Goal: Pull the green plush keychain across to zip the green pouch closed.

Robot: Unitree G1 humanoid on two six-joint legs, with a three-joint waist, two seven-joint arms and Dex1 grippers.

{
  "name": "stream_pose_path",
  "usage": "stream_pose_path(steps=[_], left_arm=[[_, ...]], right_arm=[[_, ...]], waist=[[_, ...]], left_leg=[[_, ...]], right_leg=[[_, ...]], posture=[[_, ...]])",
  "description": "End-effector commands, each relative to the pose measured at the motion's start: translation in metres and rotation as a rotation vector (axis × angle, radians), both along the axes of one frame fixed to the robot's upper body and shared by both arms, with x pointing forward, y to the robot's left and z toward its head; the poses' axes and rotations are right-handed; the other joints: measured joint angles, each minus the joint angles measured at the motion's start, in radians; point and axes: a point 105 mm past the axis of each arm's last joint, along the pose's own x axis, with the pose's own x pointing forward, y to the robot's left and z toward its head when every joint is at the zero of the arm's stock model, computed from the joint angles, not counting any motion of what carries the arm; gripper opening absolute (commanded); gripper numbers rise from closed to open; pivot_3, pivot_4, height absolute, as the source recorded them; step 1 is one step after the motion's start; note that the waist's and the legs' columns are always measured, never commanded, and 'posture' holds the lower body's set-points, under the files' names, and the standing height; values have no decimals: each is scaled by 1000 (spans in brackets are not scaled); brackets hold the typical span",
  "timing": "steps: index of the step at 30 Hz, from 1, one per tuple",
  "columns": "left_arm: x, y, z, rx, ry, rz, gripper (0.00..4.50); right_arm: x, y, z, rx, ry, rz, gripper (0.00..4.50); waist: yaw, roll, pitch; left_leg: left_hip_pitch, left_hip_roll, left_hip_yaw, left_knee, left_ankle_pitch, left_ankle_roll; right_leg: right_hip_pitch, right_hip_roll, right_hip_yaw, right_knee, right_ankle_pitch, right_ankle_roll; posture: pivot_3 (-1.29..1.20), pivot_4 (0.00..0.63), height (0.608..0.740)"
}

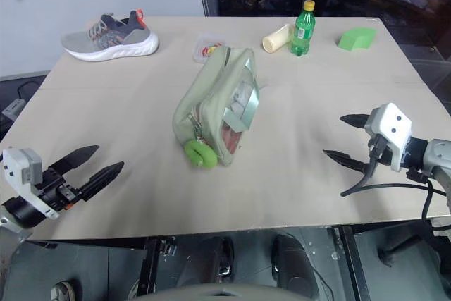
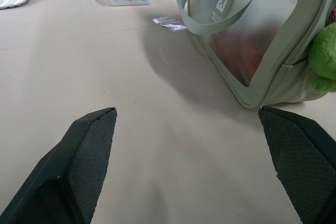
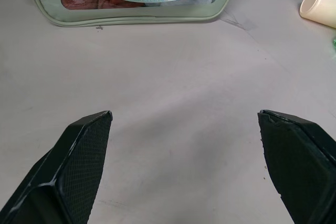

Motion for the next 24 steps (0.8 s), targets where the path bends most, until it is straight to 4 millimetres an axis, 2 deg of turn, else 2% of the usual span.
stream_pose_path(steps=[1, 4, 7, 10, 13, 16, 21, 24], left_arm=[[1, -3, 19, 1, -73, -28, 4474], [2, -18, 28, -1, -135, -91, 4474], [4, -23, 35, -51, -201, -86, 4474], [-2, -42, 38, -54, -229, -206, 4474], [-13, -57, 41, -58, -235, -353, 4474], [-23, -68, 38, -54, -216, -471, 4474], [-17, -69, 38, -52, -226, -484, 4474], [-14, -70, 38, -49, -235, -483, 4474]], right_arm=[[3, -2, 14, -12, -61, 0, 4500], [8, 3, 17, -18, -96, 16, 4500], [13, 10, 23, -21, -157, 33, 4500], [19, 28, 30, -56, -243, 102, 4500], [23, 55, 48, -88, -339, 218, 4500], [33, 86, 56, -341, -541, 416, 4500], [53, 137, 72, -556, -846, 661, 4500], [65, 163, 82, -628, -962, 745, 4500]], waist=[[0, 0, 0], [1, 0, 0], [1, 0, 0], [-1, 0, 0], [-8, 1, 1], [-15, 4, 3], [-11, 5, 4], [-14, 6, 5]], left_leg=[[0, 0, 0, 0, 0, 0], [0, 0, 0, 1, 0, 0], [0, 0, 1, 0, 0, 0], [0, 0, 1, 0, 1, 1], [0, 0, 3, 1, 3, 4], [1, 0, 4, 1, 2, 4], [0, -1, 4, 1, 3, 5], [0, -1, 6, 1, 3, 5]], right_leg=[[0, 0, 0, 0, 0, 0], [0, 0, 0, 0, 0, 0], [0, 0, 1, 0, 0, 0], [0, 2, 1, 0, 0, 0], [0, 2, 2, 1, 0, 0], [0, 2, 3, 2, 0, 0], [0, 3, 2, 2, 0, 0], [-1, 3, 3, 2, 1, 0]], posture=[[0, 150, 740], [0, 150, 740], [0, 150, 740], [0, 150, 740], [0, 150, 740], [0, 150, 740], [0, 150, 740], [0, 150, 740]])
